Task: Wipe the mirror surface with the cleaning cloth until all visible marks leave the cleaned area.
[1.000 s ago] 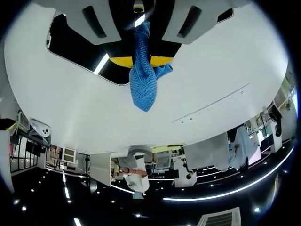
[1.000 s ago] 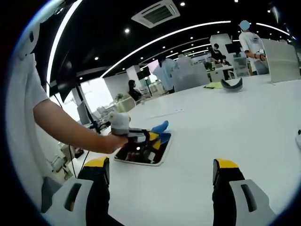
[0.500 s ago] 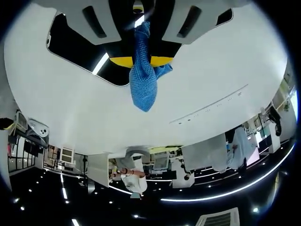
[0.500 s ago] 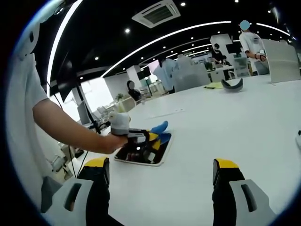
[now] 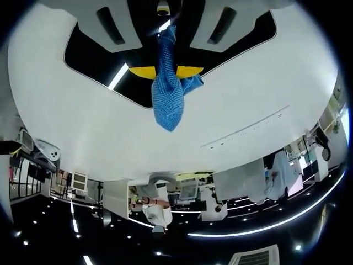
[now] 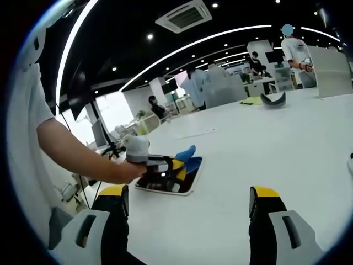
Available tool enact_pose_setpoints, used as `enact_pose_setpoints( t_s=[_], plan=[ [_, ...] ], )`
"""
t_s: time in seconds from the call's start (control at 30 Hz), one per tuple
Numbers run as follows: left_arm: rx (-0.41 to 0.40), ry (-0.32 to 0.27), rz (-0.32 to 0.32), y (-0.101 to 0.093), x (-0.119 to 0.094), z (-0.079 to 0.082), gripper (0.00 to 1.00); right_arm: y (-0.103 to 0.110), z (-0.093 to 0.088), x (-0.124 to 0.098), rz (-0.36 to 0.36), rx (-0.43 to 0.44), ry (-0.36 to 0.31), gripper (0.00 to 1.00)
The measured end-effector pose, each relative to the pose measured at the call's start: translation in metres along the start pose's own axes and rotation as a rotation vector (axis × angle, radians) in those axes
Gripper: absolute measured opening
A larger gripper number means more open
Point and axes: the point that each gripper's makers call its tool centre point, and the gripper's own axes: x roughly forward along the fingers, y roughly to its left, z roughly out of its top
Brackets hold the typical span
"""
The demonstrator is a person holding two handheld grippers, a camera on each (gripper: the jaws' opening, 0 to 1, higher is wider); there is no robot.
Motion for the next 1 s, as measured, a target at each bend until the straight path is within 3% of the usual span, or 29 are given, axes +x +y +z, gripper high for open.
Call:
enact_pose_setpoints(
  t_s=[1.0],
  plan=[
    [-0.021, -0.001, 0.018, -0.013, -0.02, -0.012, 0.07, 0.002, 0.002, -0.001, 0.01, -0.007, -0.014, 0.9]
  ],
)
